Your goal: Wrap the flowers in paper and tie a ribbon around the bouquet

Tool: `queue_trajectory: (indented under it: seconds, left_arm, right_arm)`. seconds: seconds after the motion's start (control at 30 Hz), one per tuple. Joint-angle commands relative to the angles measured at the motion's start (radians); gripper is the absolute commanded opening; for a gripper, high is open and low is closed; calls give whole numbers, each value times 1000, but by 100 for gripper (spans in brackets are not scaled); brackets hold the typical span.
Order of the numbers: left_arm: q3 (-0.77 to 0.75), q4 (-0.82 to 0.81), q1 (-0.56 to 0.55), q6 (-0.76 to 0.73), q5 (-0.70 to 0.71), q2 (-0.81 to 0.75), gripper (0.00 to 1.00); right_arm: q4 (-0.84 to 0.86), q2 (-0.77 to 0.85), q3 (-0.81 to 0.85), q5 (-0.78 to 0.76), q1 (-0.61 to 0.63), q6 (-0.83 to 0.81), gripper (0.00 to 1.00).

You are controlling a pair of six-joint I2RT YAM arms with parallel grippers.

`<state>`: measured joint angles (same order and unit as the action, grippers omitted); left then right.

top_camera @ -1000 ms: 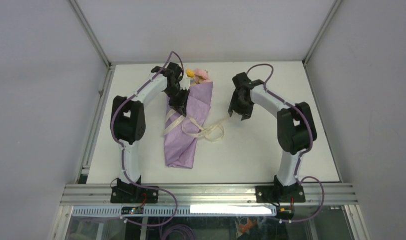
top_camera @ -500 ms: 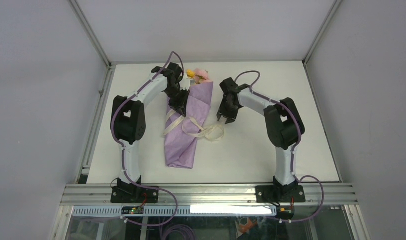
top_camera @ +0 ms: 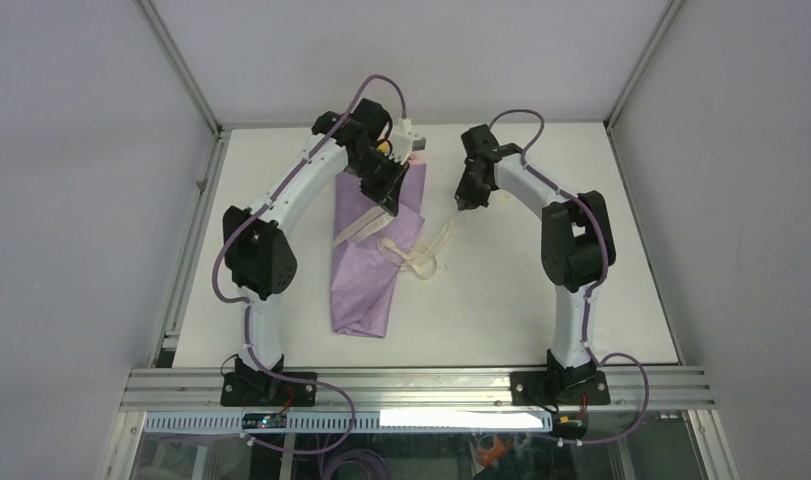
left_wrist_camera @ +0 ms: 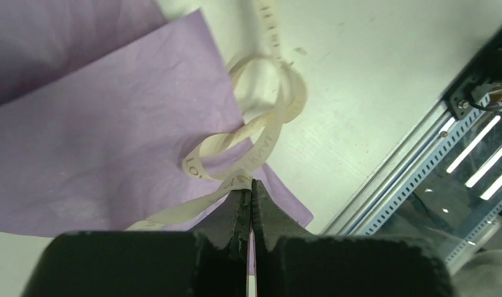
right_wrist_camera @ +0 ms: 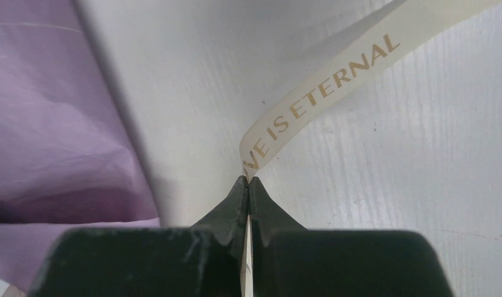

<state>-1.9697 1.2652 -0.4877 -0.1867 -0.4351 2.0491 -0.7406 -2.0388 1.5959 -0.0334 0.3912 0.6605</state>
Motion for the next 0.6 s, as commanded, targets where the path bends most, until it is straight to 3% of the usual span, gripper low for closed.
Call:
queue_trajectory:
  seconds: [0.0,0.13,0.37,0.57]
  left_arm:
    - [-210,103,-51,-111,-69,-114,0]
    - [-311,168,-86,-156,-93,-147,0]
    - [-349,205,-185,-241,-104,-225,0]
    - [-476,209,-280,-278,-79,-219,0]
  right_arm:
    - [29,98,83,-6,-12,-75,0]
    - [71,195,106,22,-18,-115,0]
    - [169,323,178,153,-1,-230,0]
    - [251,319,233,373,65,-315,0]
